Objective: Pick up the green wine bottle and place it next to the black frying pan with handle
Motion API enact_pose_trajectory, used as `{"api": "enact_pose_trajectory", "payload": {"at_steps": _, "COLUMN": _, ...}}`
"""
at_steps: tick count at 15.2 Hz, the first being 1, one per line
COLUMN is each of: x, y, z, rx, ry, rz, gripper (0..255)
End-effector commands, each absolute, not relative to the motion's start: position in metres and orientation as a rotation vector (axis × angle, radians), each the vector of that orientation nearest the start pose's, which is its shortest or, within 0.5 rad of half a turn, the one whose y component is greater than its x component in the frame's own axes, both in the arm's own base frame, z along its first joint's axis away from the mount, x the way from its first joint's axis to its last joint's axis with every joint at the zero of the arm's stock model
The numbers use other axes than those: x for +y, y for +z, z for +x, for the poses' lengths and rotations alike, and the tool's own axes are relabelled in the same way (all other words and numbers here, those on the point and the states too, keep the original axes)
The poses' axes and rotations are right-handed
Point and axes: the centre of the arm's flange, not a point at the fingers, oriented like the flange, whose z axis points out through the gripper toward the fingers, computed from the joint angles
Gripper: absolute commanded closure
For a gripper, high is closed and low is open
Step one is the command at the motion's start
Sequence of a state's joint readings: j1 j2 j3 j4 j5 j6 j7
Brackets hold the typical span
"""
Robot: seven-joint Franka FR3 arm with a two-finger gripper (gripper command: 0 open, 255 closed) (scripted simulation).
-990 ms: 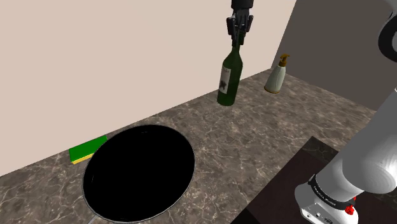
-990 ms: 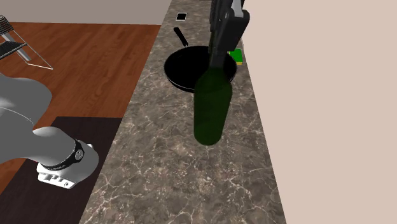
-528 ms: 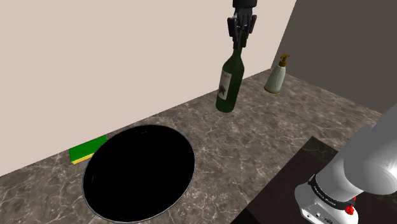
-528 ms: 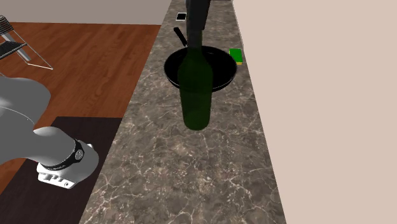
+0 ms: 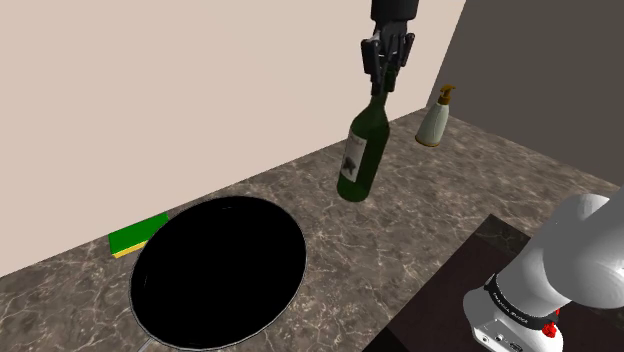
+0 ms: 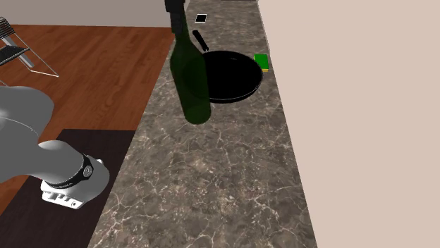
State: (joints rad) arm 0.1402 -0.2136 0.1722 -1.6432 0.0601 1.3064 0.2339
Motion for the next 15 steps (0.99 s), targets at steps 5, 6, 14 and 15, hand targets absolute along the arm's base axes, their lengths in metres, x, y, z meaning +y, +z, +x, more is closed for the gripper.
{"api": "enact_pose_trajectory", "payload": {"at_steps": 5, "x": 0.216, "y": 0.676, "z": 0.374, "rx": -0.131, "ry": 0.201, "rz": -3.145, "gripper": 255}}
{"api": "enact_pose_trajectory", "payload": {"at_steps": 6, "x": 0.226, "y": 0.676, "z": 0.364, "rx": -0.131, "ry": 0.201, "rz": -3.145, "gripper": 255}}
{"api": "enact_pose_trajectory", "payload": {"at_steps": 14, "x": 0.301, "y": 0.677, "z": 0.29, "rx": -0.131, "ry": 0.201, "rz": -3.145, "gripper": 255}}
{"api": "enact_pose_trajectory", "payload": {"at_steps": 15, "x": 0.311, "y": 0.677, "z": 0.281, "rx": -0.131, "ry": 0.201, "rz": -3.145, "gripper": 255}}
